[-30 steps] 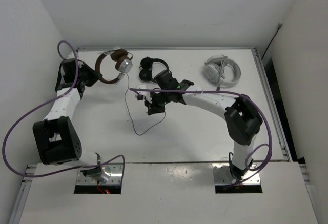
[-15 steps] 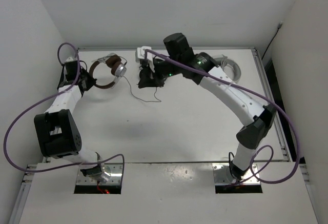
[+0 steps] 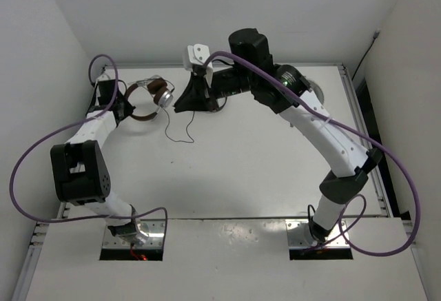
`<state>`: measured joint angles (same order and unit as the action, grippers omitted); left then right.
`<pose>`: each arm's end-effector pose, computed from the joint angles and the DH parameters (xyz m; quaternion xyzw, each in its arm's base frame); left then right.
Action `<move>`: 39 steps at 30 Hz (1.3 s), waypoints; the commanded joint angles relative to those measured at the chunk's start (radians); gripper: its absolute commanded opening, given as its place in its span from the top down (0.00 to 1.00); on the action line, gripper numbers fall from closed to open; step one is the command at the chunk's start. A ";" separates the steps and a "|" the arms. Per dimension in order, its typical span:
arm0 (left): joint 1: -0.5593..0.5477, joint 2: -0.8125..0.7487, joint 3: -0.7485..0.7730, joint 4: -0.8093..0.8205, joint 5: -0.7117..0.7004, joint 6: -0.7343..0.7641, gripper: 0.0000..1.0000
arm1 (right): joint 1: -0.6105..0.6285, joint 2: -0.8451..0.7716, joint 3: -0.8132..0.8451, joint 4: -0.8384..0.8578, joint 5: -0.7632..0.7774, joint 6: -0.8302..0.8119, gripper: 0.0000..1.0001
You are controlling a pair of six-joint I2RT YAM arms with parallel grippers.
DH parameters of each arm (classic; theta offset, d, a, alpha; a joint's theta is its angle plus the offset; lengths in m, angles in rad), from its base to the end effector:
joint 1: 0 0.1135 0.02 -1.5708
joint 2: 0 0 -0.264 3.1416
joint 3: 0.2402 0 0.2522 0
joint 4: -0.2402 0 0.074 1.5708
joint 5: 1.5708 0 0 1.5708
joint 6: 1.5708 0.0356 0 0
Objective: Wrap the headphones
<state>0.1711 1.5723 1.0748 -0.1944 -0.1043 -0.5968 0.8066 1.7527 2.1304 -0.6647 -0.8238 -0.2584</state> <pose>0.3428 0.0630 0.2435 -0.3591 0.8297 -0.0436 0.4252 0.2354 0.2834 0.4915 -0.5791 0.5107 0.4572 0.4414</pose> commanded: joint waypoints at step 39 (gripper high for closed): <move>-0.200 0.071 0.059 -0.005 0.118 -0.015 1.00 | 0.077 0.059 0.398 0.267 -0.026 0.340 1.00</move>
<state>-0.0380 1.6424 1.0992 -0.2066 0.0071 -0.5522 0.8742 1.8000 2.4809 -0.4644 -0.8341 0.0467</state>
